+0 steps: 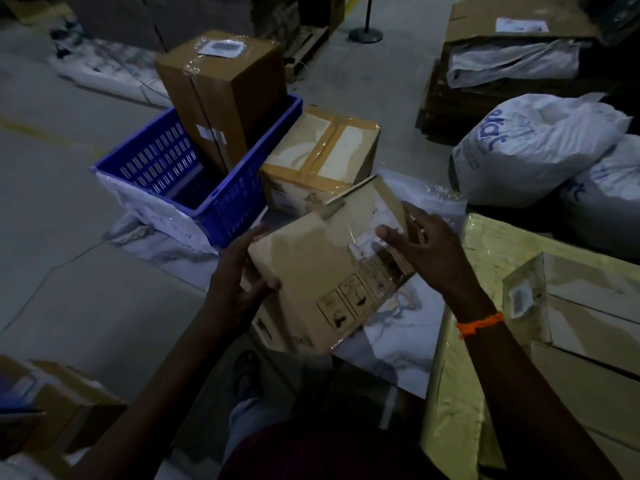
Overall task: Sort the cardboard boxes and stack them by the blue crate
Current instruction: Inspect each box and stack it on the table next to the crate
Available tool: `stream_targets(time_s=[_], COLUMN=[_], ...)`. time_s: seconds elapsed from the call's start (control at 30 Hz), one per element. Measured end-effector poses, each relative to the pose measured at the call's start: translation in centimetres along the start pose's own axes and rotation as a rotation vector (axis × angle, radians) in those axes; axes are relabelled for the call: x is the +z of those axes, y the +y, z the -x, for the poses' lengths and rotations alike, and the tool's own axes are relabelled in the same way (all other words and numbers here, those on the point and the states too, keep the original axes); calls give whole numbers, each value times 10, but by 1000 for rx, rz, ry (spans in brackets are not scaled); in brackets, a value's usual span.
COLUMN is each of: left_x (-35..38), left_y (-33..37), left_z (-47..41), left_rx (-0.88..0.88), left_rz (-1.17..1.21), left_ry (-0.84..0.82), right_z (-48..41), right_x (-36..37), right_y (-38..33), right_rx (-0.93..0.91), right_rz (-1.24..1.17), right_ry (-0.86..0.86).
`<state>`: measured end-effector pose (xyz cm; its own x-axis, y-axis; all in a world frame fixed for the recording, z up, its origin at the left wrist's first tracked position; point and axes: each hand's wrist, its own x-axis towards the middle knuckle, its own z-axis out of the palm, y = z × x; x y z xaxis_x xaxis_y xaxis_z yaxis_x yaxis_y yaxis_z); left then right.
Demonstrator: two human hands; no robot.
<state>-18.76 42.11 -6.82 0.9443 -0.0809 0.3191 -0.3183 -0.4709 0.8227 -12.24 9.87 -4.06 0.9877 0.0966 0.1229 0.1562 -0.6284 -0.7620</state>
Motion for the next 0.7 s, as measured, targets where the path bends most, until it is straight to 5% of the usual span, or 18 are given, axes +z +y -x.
stream_targets(time_s=[0.27, 0.47, 0.6, 0.7], left_x=[37, 45, 45, 42], left_y=[18, 44, 44, 47], left_z=[-48, -77, -79, -89], left_rx=[-129, -418, -323, -117], left_rz=[251, 510, 318, -122], left_ry=[-240, -114, -247, -192], right_z=[44, 74, 81, 76], right_x=[-32, -15, -3, 1], right_y=[10, -1, -3, -7], right_rx=[300, 317, 302, 223], right_rz=[38, 20, 33, 261], right_ry=[177, 278, 321, 299])
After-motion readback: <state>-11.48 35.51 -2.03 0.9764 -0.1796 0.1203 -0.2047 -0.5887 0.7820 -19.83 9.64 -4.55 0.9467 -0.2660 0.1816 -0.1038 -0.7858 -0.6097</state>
